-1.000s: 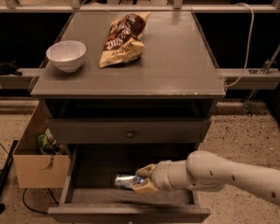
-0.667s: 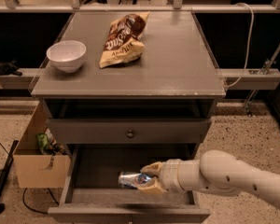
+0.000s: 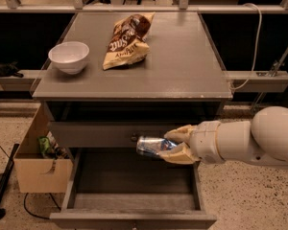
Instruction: Pick redbull can from middle drawer and place on counter
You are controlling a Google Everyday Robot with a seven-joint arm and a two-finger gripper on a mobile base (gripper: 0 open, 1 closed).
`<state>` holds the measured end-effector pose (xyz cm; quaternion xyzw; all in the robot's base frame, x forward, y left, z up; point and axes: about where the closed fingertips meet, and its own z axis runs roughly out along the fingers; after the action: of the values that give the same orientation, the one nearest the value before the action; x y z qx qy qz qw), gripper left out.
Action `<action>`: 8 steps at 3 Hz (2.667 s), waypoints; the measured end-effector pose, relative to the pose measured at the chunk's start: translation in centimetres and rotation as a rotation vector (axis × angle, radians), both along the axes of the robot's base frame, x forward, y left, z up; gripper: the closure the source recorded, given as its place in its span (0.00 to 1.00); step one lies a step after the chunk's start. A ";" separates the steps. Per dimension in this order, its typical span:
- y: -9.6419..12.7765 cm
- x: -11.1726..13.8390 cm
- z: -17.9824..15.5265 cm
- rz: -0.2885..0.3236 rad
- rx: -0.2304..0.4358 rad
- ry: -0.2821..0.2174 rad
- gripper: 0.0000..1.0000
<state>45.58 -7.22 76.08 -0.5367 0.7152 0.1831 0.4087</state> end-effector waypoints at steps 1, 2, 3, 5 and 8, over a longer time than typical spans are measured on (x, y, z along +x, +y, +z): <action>0.0 0.5 0.8 0.004 -0.009 -0.010 1.00; -0.4 2.3 3.0 0.022 -0.040 -0.029 1.00; -1.4 4.4 5.3 0.038 -0.058 -0.036 1.00; -5.0 7.5 9.7 0.038 -0.006 -0.001 1.00; -5.4 17.8 15.4 0.026 0.054 0.003 1.00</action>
Offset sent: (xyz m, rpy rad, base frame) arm 0.0582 -0.0147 0.0719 -0.0840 -0.0710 0.0449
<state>63.40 -12.64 91.47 -0.5345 0.7036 0.2086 0.4194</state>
